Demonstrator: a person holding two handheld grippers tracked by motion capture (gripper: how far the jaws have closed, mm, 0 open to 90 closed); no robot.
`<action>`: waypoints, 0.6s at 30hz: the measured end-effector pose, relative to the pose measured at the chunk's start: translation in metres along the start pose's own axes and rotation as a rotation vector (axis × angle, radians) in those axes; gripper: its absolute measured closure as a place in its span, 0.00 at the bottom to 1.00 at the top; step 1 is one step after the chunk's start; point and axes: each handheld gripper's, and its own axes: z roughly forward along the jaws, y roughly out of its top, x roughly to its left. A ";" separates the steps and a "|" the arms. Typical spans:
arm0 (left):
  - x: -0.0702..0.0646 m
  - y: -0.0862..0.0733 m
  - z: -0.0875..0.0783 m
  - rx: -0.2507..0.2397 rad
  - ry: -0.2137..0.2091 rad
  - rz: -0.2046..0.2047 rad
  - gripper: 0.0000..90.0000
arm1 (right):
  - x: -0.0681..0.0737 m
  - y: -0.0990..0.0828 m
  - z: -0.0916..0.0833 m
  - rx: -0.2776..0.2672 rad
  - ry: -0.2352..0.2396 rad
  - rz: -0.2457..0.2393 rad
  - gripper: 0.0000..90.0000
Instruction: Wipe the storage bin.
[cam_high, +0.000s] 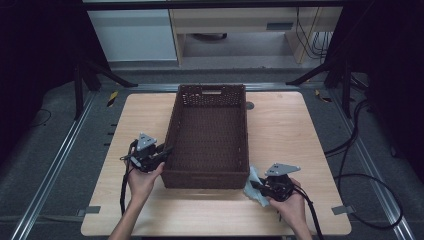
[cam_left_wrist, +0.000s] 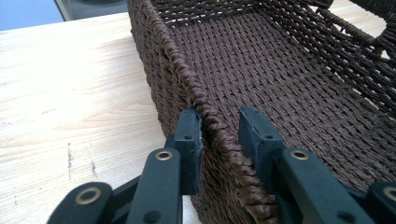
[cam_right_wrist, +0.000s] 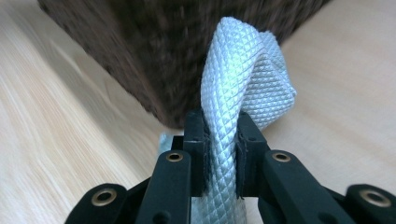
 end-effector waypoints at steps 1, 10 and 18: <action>0.001 0.001 0.001 0.002 0.002 0.003 0.76 | 0.000 0.003 -0.006 -0.032 -0.004 -0.002 0.87; 0.003 0.002 0.003 0.008 0.012 -0.003 0.67 | 0.011 0.014 -0.031 -0.148 0.010 -0.032 0.87; 0.005 -0.001 -0.008 -0.021 -0.031 -0.004 0.52 | 0.010 -0.001 -0.007 0.000 0.001 -0.008 0.87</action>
